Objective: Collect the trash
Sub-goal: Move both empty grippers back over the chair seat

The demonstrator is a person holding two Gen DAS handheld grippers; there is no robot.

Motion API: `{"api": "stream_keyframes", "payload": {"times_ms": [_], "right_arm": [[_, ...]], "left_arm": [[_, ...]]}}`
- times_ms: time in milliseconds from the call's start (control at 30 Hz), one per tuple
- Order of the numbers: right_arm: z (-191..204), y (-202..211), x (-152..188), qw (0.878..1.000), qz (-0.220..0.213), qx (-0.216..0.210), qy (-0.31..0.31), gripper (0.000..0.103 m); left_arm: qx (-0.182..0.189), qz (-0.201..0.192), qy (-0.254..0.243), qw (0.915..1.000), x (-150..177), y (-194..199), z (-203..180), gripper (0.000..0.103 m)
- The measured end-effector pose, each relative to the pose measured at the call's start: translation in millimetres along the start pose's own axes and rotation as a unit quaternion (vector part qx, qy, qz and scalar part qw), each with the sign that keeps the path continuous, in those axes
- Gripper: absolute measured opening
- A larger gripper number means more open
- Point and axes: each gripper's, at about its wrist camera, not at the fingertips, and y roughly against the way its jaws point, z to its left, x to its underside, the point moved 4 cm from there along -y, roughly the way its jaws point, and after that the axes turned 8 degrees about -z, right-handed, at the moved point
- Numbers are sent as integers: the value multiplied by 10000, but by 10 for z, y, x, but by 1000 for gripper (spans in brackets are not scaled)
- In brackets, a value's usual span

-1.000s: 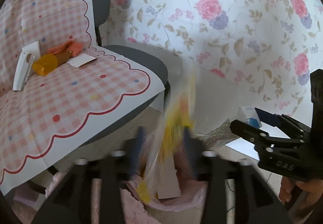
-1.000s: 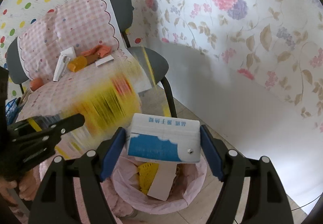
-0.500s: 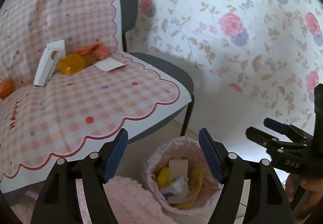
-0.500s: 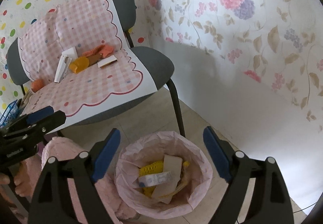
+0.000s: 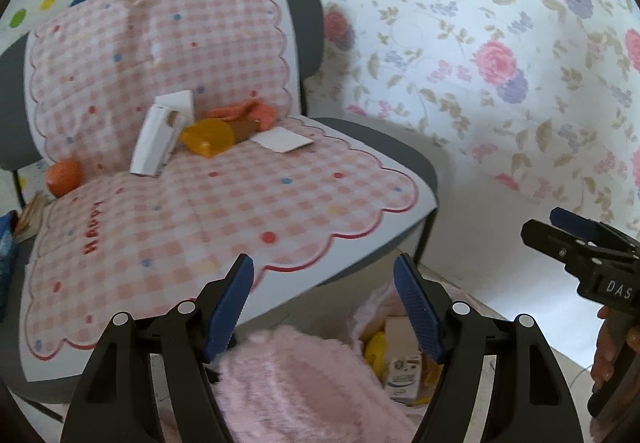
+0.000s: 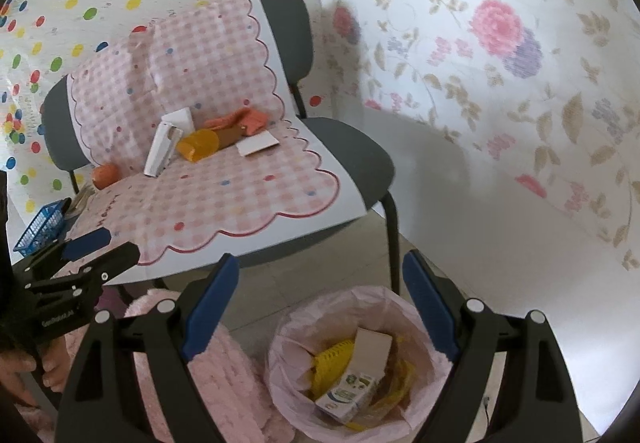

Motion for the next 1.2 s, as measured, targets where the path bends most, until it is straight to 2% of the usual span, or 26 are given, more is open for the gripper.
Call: {"api": "stream_keyframes", "payload": {"times_ms": [333,733,1000,1200], "right_arm": [[417,-298,-250,9992,16,-325,245,82],[915,-689,-527,9965,104,-696,443,82],[1147,-979,-754,9948,98,-857,541,82],[1242,-1294,-911,9940,140,-902,598,82]], "left_arm": [[-564,-23,296,9980,-95,89,610,73],[-1228,-76,641,9903,-330,182,1313,73],[-1386,-134,682,9879,-530,57,1610,76],[-1445,-109,737,9867,-645,-210,1878,76]]}}
